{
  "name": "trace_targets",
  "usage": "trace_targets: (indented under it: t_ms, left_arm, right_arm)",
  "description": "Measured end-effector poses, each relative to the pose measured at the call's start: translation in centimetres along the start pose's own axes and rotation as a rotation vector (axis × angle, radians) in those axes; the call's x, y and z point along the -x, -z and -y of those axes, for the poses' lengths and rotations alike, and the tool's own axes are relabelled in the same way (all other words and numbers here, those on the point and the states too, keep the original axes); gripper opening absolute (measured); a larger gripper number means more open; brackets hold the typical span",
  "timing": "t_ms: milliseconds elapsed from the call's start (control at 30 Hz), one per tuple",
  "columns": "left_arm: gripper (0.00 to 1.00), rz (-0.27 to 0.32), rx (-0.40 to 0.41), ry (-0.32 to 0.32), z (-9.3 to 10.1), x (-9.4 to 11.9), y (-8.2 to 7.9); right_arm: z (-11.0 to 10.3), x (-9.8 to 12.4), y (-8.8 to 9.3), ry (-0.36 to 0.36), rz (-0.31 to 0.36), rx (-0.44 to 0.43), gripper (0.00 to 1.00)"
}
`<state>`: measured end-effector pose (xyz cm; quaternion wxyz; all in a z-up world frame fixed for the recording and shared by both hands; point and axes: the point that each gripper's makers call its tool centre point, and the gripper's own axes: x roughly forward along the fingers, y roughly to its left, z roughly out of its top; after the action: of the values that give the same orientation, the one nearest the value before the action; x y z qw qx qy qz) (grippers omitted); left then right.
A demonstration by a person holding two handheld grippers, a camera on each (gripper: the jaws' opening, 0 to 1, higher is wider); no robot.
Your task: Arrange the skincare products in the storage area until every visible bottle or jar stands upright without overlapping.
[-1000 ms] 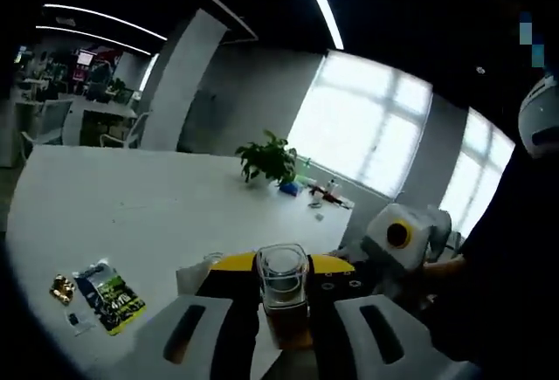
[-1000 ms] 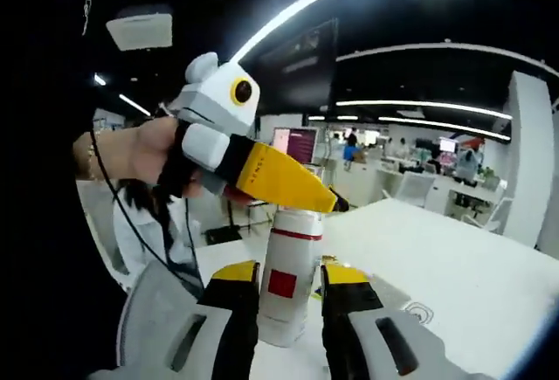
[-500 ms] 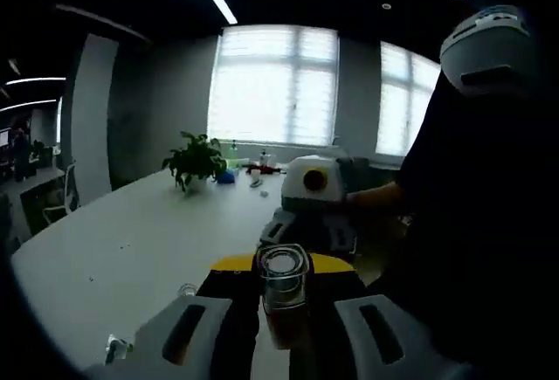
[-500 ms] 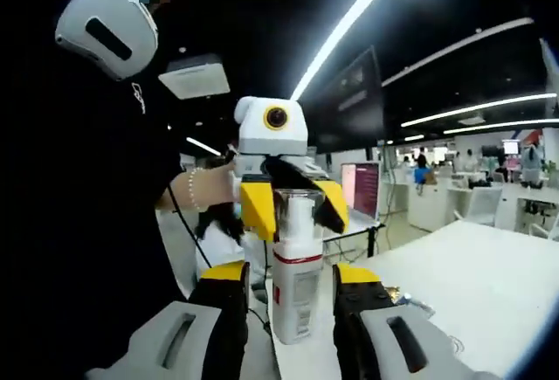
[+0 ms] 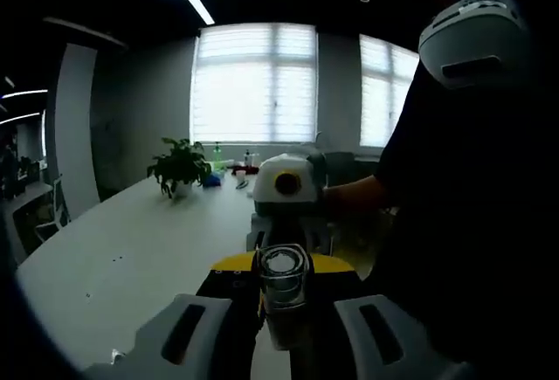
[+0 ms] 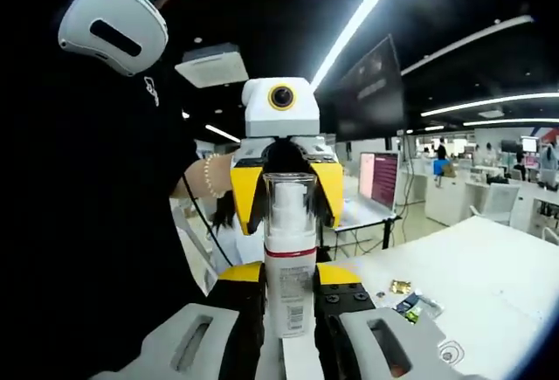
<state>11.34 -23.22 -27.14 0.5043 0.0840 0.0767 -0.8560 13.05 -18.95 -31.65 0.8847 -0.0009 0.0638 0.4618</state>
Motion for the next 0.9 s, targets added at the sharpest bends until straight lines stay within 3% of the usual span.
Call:
trace_targets:
  t_ms: [433,667,733,767,900]
  left_arm:
    - [0.15,0.047,0.025,0.027,0.5,-0.9,-0.7]
    - [0.16,0.086,0.074,-0.019,-0.1,-1.0,-0.3]
    - [0.18,0.091,0.089,-0.065,-0.8,-0.9,0.1]
    - [0.19,0.068,0.097,-0.058,-0.6,-1.0,0.7]
    - [0.34,0.063,0.121,-0.093,-0.8,-1.0,1.8]
  right_arm:
    - [0.0,0.7,-0.2,0.013,0.052,-0.024,0.09]
    - [0.7,0.8,0.2,0.045,0.065,-0.038,0.1]
    - [1.0,0.8,0.6,0.059,0.065,-0.047,0.1]
    - [1.1,0.9,0.5,0.062,0.083,-0.058,0.1]
    - [1.7,1.2,0.6,0.083,0.081,-0.056,0.1]
